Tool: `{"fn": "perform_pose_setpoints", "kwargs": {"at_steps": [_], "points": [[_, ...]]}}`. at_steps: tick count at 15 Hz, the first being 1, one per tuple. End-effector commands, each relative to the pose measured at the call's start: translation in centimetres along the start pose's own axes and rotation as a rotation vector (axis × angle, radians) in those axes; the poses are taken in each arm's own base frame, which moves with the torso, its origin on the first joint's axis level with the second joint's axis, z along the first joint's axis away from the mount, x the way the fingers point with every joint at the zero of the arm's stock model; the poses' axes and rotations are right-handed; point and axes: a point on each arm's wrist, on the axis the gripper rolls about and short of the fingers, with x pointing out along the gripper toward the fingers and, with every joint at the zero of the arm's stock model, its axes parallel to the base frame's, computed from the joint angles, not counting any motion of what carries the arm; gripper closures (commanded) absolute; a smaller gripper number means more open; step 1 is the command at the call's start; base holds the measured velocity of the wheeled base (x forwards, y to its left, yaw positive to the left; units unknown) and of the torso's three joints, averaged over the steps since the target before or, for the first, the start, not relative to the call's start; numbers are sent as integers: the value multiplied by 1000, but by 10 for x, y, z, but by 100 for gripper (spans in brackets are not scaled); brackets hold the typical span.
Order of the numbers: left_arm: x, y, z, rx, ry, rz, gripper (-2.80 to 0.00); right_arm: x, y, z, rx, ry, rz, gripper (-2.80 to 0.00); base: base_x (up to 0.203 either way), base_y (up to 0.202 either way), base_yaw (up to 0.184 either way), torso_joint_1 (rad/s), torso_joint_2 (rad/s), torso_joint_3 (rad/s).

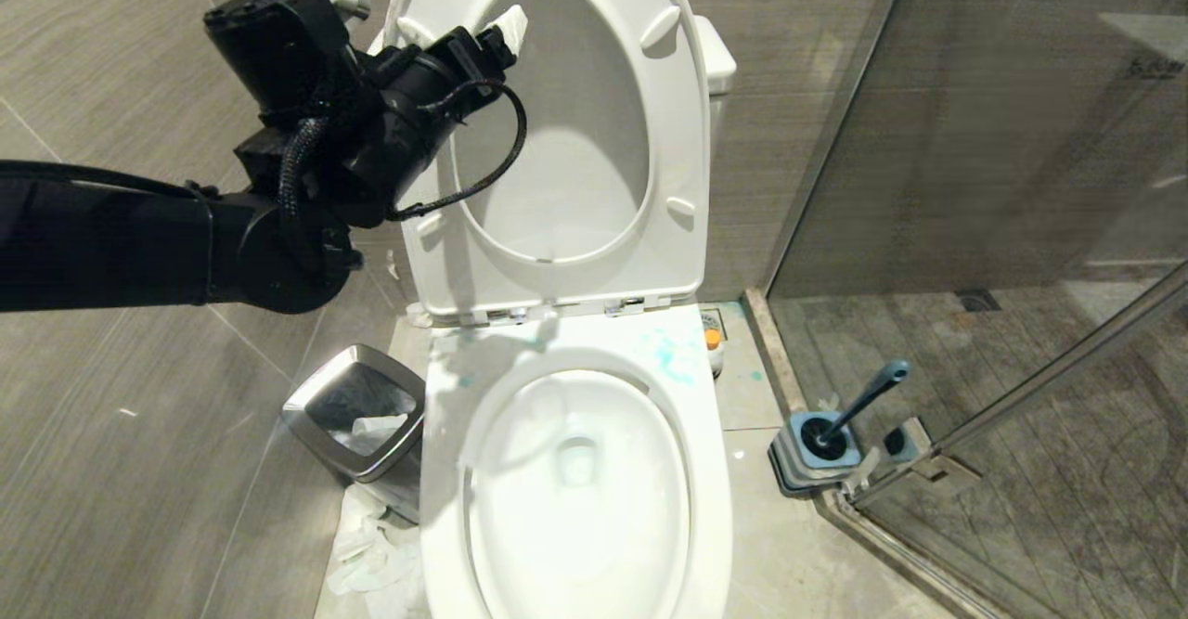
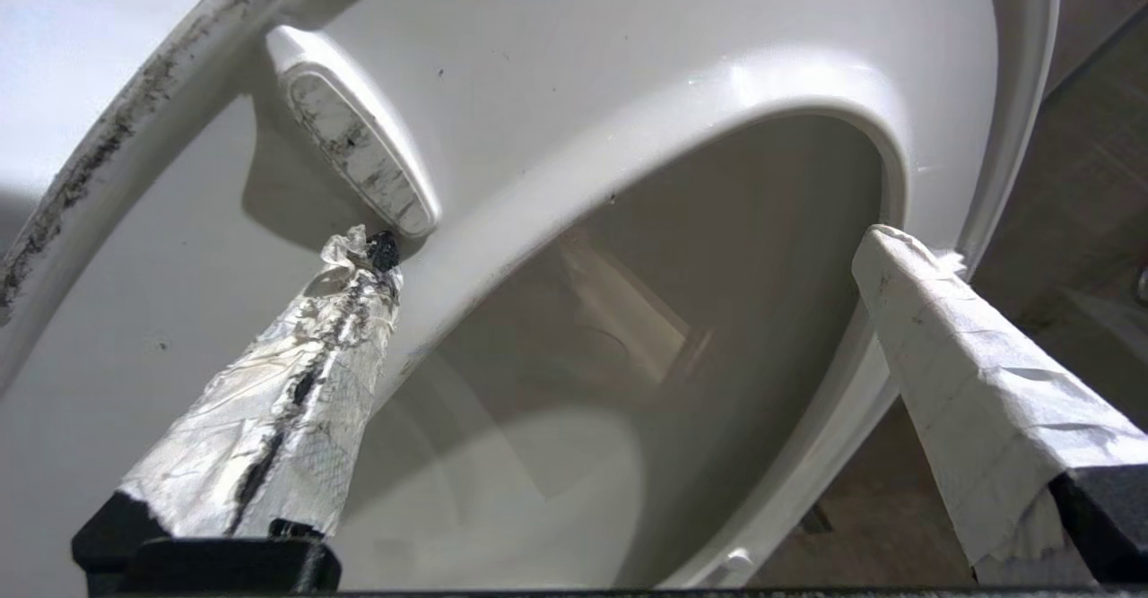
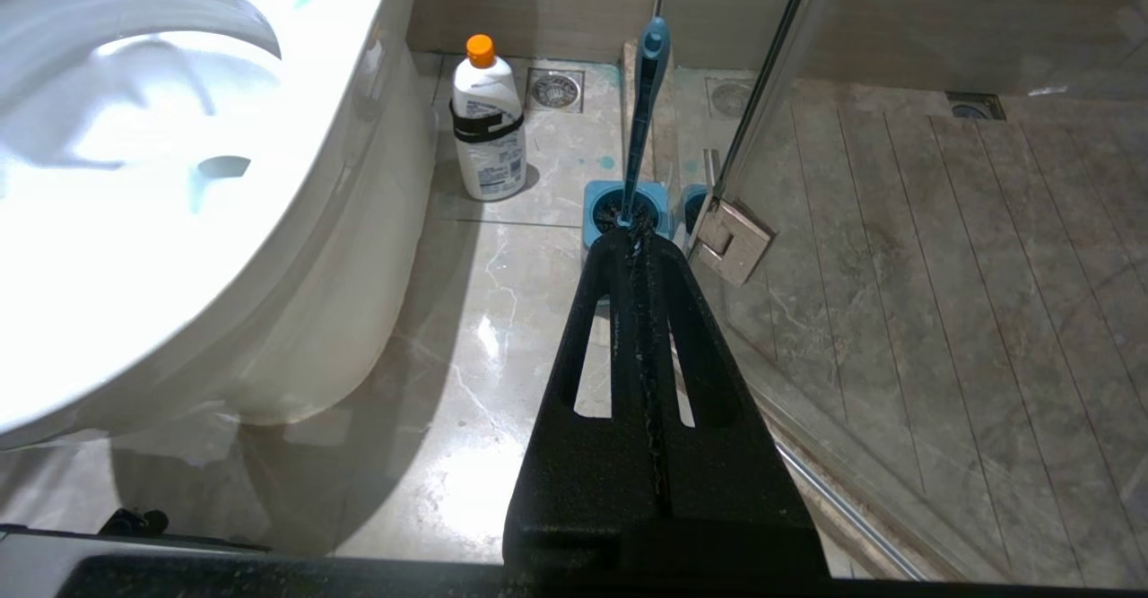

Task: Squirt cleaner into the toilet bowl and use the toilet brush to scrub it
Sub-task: Use the left hand to lift the toilet lid slightly

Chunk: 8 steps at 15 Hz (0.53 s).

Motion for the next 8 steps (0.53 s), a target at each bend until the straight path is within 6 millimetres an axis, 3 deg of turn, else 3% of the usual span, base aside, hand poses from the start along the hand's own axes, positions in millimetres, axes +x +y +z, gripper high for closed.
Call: {"fn": "perform_pose_setpoints", "kwargs": {"at_steps": [1, 5, 8], "points": [[3, 3, -10, 2, 2, 6, -280, 0, 0, 0, -1, 1, 0, 0, 0, 0, 0, 0, 0, 0], [-8, -8, 22, -18, -30, -18, -280, 0, 0, 0, -1, 1, 1, 0, 0, 0, 0, 0, 0, 0], [-28, -19, 55, -91, 0, -26, -280, 0, 0, 0, -1, 1, 1, 0, 0, 0, 0, 0, 0, 0]]}}
